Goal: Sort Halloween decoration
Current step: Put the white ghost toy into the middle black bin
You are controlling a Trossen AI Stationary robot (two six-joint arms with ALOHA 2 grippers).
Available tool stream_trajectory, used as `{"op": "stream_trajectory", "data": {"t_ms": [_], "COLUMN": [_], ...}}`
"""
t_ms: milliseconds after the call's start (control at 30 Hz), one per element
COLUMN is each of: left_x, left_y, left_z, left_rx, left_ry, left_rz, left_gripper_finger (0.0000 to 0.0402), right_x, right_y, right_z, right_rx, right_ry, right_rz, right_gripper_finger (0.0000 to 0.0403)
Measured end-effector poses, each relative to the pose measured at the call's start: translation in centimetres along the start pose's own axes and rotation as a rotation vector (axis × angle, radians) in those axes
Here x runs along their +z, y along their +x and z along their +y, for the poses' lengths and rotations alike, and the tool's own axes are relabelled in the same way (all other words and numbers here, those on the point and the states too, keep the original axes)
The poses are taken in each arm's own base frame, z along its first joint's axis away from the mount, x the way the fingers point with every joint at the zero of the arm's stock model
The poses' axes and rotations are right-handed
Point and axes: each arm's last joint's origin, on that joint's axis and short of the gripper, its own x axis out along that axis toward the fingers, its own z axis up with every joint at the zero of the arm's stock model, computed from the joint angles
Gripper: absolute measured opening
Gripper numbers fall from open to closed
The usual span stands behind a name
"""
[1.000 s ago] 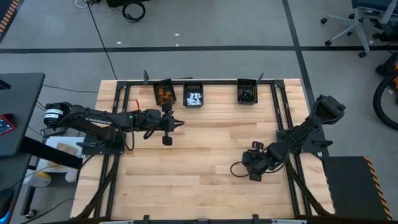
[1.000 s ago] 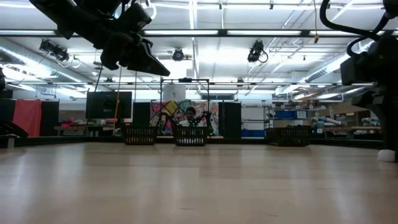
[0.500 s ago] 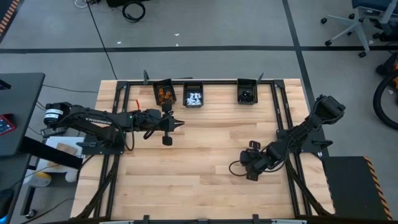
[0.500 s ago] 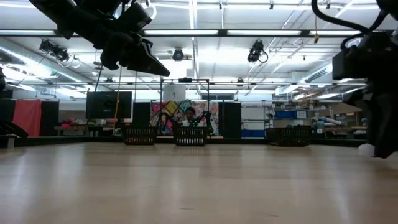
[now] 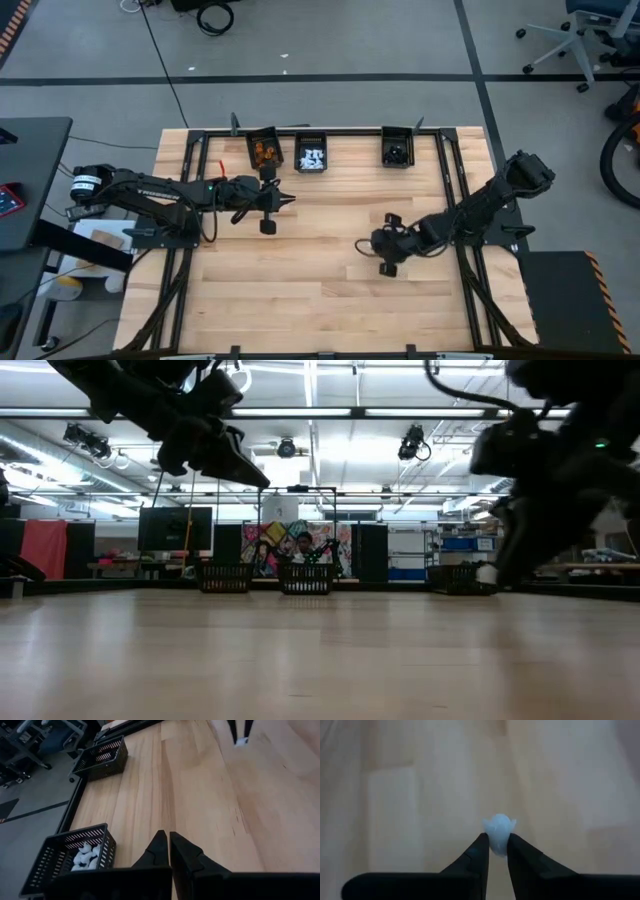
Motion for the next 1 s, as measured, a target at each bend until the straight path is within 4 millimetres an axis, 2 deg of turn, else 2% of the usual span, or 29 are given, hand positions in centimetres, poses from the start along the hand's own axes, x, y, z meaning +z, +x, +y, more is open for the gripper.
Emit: {"op": "stream_trajectory", "data": {"t_ms": [333,700,1000], "left_x": [-0.3,-0.7,-1.3], "left_y": [0.0,0.1,0.7], "left_z": [-0.1,-0.3,-0.6], "left_rx": [-0.011,-0.021,-0.033], "left_ry": [-0.020,-0.087,-0.134], "left_rz": [0.030,0.066,0.117], "left_gripper_finger": [0.0000,0.0000,0.0000], "right_x": [4.2,7.9,13.9], "right_y": [1.3,1.6,3.7], "right_z": [-4.3,-9.6,-13.7], "right_rx": [-0.064,-0.137,-0.234], "right_ry": [-0.073,-0.081,-0.133], "right_rz": [-0.213,-0.383,-0.408], "right_gripper_finger": [0.0068,0.0068,0.0068]}}
